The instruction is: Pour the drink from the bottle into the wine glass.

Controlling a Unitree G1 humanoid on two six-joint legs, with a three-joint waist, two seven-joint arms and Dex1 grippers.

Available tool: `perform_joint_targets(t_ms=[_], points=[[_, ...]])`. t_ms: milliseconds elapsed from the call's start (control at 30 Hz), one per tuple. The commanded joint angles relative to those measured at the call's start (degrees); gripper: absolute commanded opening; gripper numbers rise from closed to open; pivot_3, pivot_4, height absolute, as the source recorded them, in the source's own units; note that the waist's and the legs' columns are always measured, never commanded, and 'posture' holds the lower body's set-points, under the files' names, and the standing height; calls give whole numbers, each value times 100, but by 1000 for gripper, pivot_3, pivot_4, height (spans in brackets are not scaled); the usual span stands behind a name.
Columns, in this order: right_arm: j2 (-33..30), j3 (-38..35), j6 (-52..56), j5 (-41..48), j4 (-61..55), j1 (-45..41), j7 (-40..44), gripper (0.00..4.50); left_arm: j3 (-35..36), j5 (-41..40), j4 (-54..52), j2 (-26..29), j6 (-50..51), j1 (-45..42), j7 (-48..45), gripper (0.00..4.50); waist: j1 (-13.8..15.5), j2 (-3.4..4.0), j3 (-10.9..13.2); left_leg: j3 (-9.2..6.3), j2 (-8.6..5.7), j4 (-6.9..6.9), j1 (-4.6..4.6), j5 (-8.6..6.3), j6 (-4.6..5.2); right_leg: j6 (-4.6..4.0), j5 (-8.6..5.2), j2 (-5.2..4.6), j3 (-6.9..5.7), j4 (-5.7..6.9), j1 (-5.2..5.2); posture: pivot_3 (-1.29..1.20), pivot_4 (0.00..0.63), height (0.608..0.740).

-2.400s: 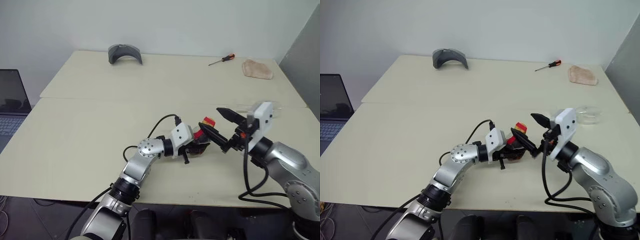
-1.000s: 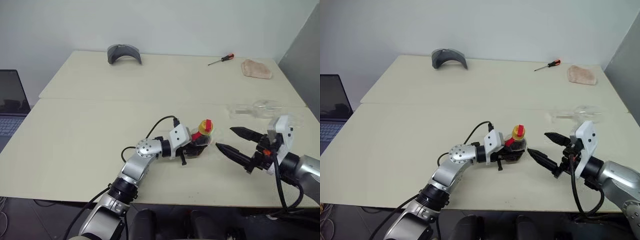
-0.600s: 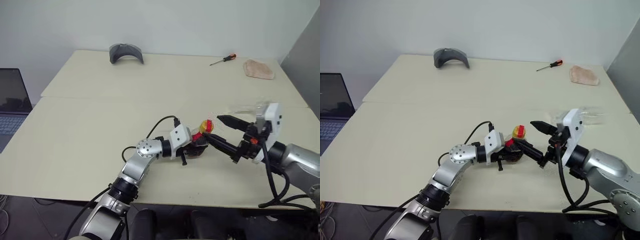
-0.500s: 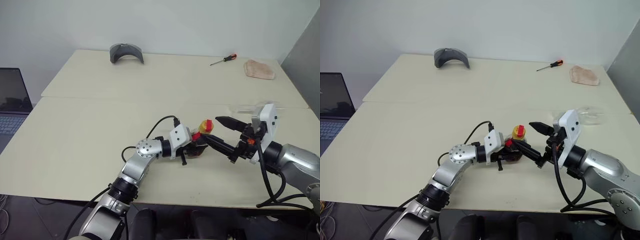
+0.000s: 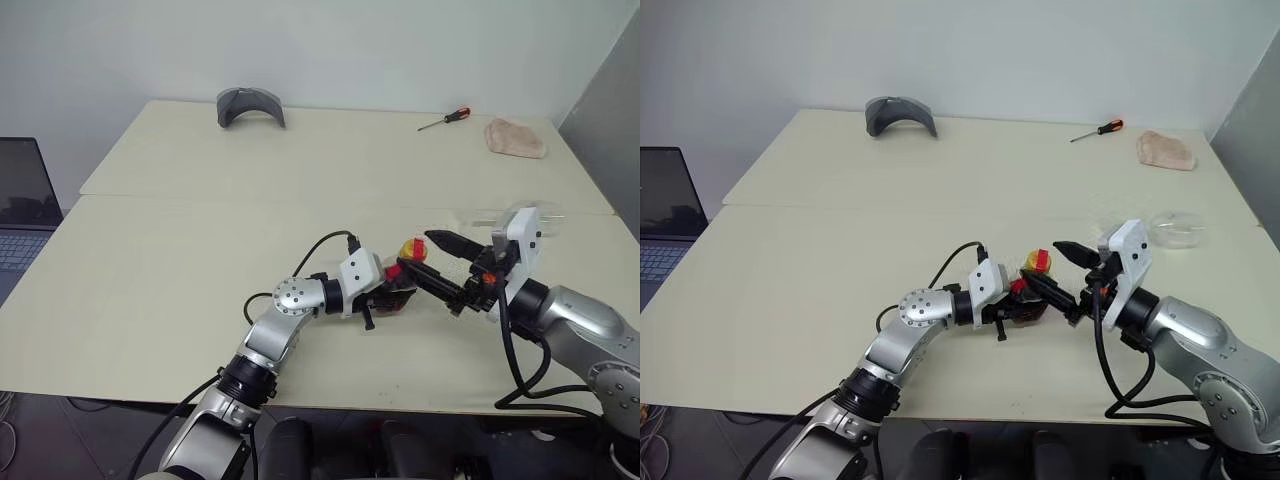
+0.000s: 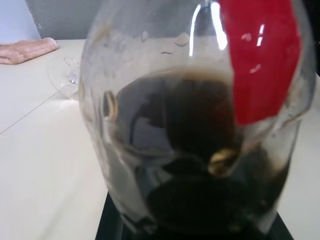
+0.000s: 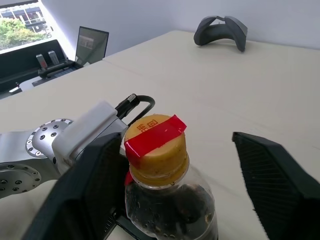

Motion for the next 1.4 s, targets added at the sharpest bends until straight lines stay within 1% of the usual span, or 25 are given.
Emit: perform_joint_targets(t_ms=[33,133,167,300,367,533,600,667,733,800,900,967,1067,1167,1233,1300,1400], points=[[94,-82,-172,-37,-87,-65,1,2528,10,-42,-237,-43,-90,-61,-3,872,0,0,0,0,1,0,0,0,0,0,0,0,0,0,0,0,150,740],[203,-129,-179,18,-76,-99,-31,1450,12,-43,-248,-30,-80,-60,-3,871,0,0,0,0,0,0,0,0,0,0,0,0,0,1,0,0,150,740],[256,-158,-173,74,-73,-116,-63,1222,12,-43,-252,-27,-77,-60,-2,870,-1,0,0,0,0,0,0,0,0,0,0,0,0,0,0,0,150,740],[506,-276,-156,359,-51,-195,-275,1221,20,-46,-271,-13,-66,-47,-11,865,-1,0,0,0,1,0,0,0,0,-1,0,0,0,1,0,0,150,740],[687,-378,-135,644,-22,-257,-475,1221,20,-44,-286,-13,-61,-34,-15,864,-1,1,0,0,1,0,0,0,0,-1,0,0,0,1,0,0,150,740],[899,-478,-75,1288,-3,-363,-915,1221,17,-48,-322,-7,-47,-9,-28,864,-2,1,-1,0,1,0,0,0,0,-1,1,-1,0,1,0,0,150,740],[932,-512,-56,1527,-3,-398,-1094,1182,12,-48,-337,-6,-38,-1,-31,853,-3,4,-2,1,1,0,0,0,0,-1,1,-1,1,2,-1,0,150,740],[873,-512,-19,1536,-27,-408,-1181,1165,3,-53,-345,0,-33,1,-28,846,-4,2,-2,0,1,0,0,0,0,-1,1,-1,0,1,0,0,150,740],[649,-405,-74,983,-100,-349,-1099,1164,0,-58,-350,9,-30,0,-24,846,-4,4,-2,1,0,0,0,0,0,-1,1,-2,1,1,0,0,150,740],[326,-245,-269,206,-137,-242,-936,1164,1,-61,-361,19,-25,1,-22,846,-3,4,-2,1,0,0,0,0,0,-1,1,-2,1,1,0,0,150,740],[-96,-174,-740,-838,3,199,-608,1163,10,-71,-380,27,-16,0,-14,846,-1,4,-2,1,-1,-1,0,0,0,0,0,-1,0,0,-1,0,150,740],[-230,-245,-1018,-1287,156,542,-421,1163,16,-78,-385,28,-18,4,-9,846,6,3,-2,0,-2,-1,-1,0,0,0,0,-1,0,-1,-1,0,150,740],[-102,-446,-1494,-1798,558,1004,-313,1157,19,-89,-390,25,-23,3,-1,846,5,3,-2,1,-2,0,0,0,0,0,0,-1,1,1,0,0,150,740],[74,-472,-2016,-2431,1259,1520,-262,1157,13,-89,-364,8,-59,4,-3,846,6,4,-3,3,-2,0,2,1,0,0,0,-1,2,2,0,0,150,740],[271,-504,-2191,-2620,1655,1723,-280,1157,5,-96,-369,-7,-67,5,-13,846,5,5,-3,4,-2,-1,2,1,0,0,0,0,2,1,0,0,150,740],[501,-570,-2167,-2609,1894,1767,-317,1157,2,-96,-368,-11,-77,1,-19,846,1,8,-5,5,-1,-1,3,1,0,0,0,0,3,2,0,0,150,740],[595,-515,-2211,-2806,2094,1879,-188,1157,10,-89,-362,4,-94,-1,-29,846,-16,19,-11,12,0,-2,10,1,0,0,0,1,10,6,0,0,150,740]])
